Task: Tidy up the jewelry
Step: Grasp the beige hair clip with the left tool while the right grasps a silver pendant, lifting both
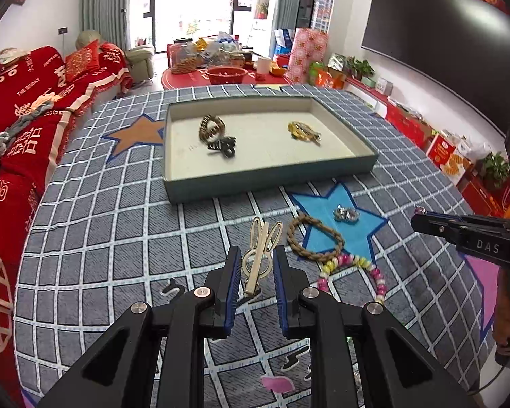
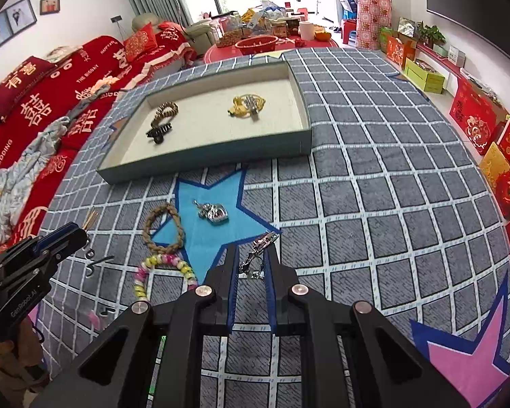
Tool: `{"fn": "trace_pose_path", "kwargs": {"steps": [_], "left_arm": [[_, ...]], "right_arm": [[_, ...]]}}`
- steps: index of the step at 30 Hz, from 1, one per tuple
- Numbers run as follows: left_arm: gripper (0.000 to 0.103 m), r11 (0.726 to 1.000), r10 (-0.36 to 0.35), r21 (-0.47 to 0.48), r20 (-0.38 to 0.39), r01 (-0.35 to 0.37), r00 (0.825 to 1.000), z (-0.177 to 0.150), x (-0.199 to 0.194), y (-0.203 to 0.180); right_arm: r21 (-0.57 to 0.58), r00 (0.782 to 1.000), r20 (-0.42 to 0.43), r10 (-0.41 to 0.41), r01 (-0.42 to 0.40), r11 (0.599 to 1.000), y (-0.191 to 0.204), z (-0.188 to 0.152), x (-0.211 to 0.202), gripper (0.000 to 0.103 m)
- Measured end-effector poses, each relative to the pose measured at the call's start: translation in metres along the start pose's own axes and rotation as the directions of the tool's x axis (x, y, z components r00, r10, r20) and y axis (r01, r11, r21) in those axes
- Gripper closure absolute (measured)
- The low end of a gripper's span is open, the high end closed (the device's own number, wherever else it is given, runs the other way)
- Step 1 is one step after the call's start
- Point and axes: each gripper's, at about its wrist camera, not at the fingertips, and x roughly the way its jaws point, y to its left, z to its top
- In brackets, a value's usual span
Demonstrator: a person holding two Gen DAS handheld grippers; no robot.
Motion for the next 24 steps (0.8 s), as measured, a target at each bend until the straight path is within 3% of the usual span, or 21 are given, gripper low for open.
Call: {"fn": "trace_pose_path", "kwargs": {"steps": [10,24], "left_arm": [[0.071,1.0,0.019,-0.024,0.066,-0.018,0.998,0.032,-0.013,0.009],[0.071,0.998,0.035,-0.058,0.081,-0.03,0.996,0.1,0.014,0.016]], "right_arm": [[-0.012,0.997,0.069,0.034,-0.033,0.999,0.006,0.04,-0.02,0.088],[-0.014,0.995,0.072,0.075,-0.074,0.997,0.003,0.117,0.004,0.087]]}}
